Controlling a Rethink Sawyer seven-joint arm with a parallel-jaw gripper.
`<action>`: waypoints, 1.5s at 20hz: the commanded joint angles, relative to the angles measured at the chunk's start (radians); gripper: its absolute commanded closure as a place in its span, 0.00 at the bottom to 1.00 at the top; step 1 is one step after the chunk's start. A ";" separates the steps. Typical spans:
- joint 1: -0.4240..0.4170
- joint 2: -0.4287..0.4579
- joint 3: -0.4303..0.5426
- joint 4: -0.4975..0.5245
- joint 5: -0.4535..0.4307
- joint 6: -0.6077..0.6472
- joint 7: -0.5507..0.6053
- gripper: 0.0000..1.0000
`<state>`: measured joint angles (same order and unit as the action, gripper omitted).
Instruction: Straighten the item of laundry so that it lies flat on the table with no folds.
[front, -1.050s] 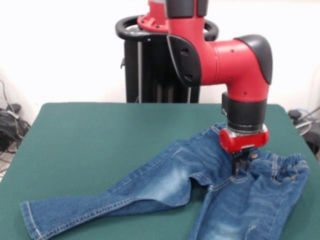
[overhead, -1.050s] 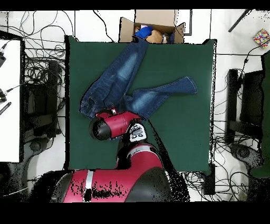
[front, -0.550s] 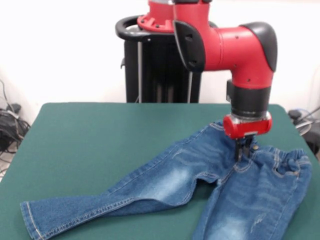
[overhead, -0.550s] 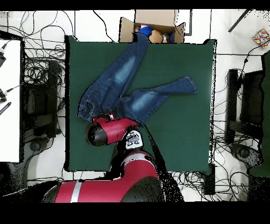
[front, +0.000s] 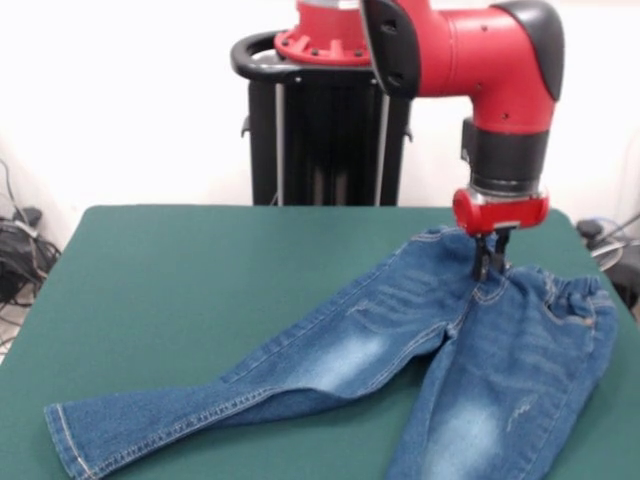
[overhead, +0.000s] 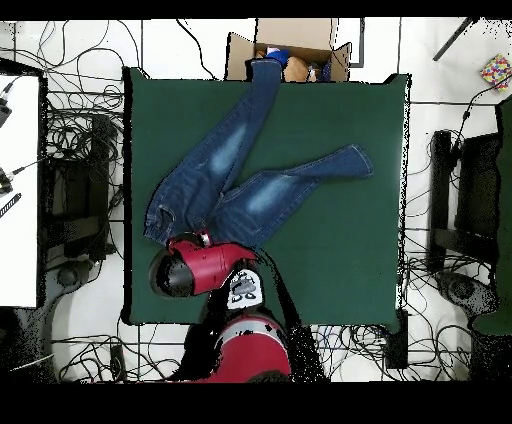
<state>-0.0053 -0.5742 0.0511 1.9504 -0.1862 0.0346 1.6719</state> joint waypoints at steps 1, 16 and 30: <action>0.019 -0.003 0.010 0.120 0.065 0.135 0.208 1.00; 0.071 -0.027 -0.005 0.193 0.118 0.096 0.241 1.00; 0.126 -0.069 -0.008 0.313 0.180 0.024 0.283 1.00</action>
<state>0.0890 -0.6465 0.0438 2.1663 -0.0824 0.0344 1.6719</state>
